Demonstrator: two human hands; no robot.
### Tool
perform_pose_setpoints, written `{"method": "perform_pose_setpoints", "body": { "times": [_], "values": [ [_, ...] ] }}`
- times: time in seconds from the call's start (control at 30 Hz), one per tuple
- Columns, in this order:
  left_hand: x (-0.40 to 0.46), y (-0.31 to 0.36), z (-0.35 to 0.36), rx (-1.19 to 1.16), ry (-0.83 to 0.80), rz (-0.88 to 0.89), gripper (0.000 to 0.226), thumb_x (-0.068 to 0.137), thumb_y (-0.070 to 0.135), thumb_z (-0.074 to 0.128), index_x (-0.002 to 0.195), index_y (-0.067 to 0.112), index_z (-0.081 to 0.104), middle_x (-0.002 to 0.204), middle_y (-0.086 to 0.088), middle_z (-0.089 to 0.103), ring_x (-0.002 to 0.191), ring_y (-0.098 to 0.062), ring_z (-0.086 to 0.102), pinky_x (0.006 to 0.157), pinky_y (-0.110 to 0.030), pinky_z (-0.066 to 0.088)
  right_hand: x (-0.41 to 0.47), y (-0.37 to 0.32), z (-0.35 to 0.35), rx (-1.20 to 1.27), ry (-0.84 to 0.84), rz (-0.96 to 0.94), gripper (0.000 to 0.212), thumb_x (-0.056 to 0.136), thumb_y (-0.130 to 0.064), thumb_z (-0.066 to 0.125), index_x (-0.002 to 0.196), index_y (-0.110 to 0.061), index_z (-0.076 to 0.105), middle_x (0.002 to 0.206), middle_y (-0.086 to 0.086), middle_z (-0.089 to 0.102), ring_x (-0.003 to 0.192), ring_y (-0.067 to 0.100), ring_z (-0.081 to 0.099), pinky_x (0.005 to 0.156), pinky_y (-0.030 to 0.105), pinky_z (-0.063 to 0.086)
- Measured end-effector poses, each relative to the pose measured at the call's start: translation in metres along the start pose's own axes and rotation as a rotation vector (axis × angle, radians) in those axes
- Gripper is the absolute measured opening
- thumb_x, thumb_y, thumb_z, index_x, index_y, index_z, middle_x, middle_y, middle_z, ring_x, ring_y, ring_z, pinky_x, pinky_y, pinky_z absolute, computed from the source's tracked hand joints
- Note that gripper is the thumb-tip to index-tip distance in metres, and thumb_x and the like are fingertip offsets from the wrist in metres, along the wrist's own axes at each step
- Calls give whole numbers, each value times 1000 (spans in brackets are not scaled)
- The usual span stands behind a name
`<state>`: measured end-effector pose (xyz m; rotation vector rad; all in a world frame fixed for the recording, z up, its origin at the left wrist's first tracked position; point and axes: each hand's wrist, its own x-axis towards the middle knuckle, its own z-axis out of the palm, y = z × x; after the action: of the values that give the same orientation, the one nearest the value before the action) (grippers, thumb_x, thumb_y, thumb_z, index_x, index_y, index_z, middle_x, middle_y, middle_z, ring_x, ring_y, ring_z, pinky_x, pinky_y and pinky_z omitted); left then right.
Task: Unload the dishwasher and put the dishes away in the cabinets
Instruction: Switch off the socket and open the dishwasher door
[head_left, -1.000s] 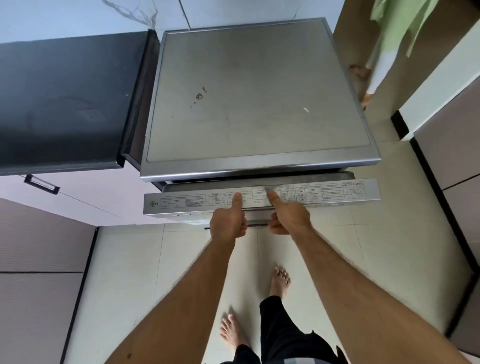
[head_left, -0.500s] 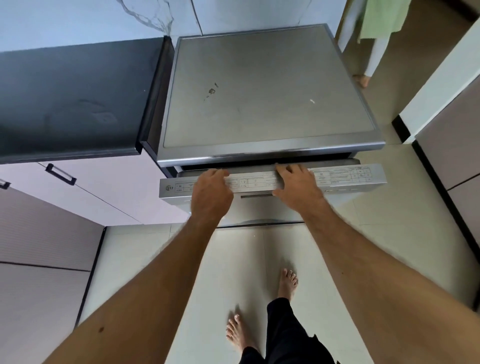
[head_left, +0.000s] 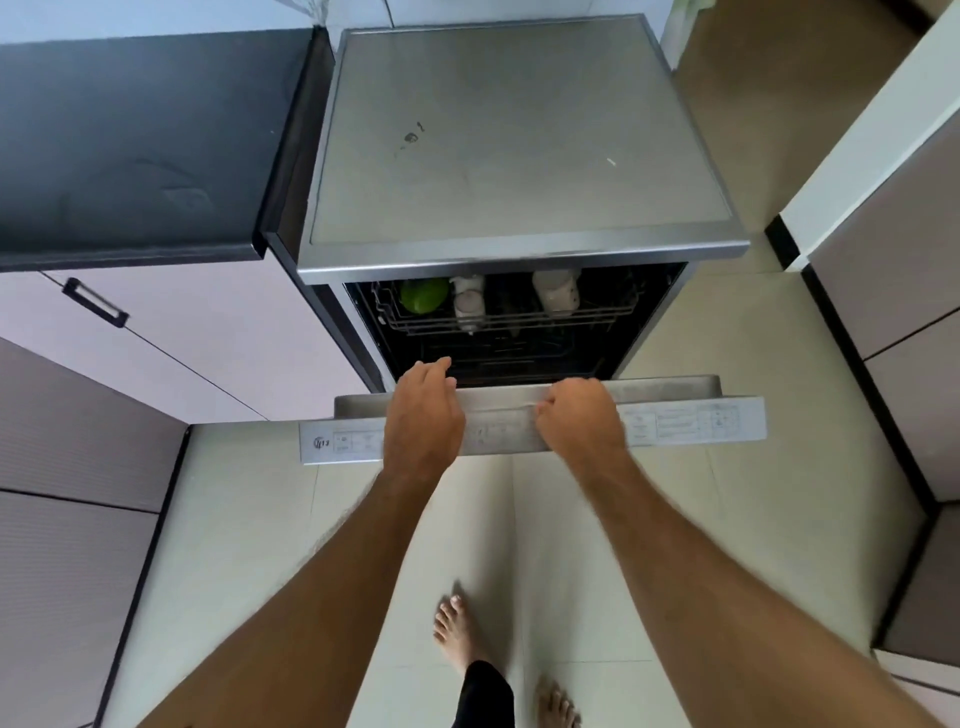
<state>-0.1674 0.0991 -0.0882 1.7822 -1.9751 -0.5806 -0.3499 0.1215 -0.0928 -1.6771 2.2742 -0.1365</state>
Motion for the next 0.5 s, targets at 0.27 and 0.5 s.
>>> {"method": "perform_pose_setpoints", "body": {
  "times": [0.27, 0.5],
  "values": [
    [-68, -12, 39, 62, -68, -9, 40, 106, 25, 33, 139, 10, 51, 139, -10, 53, 136, -25, 40, 114, -42, 33, -84, 33, 63, 70, 54, -131, 12, 71, -9, 83, 80, -6, 75, 116, 21, 65, 104, 37, 64, 83, 39, 56],
    [-120, -29, 63, 82, -94, -48, 39, 104, 21, 37, 138, 10, 51, 141, -11, 52, 136, -29, 42, 112, -48, 37, -115, 44, 100, -72, 68, -203, 23, 92, -22, 67, 114, -18, 70, 138, 15, 56, 123, 33, 52, 98, 41, 47]
  ]
}}
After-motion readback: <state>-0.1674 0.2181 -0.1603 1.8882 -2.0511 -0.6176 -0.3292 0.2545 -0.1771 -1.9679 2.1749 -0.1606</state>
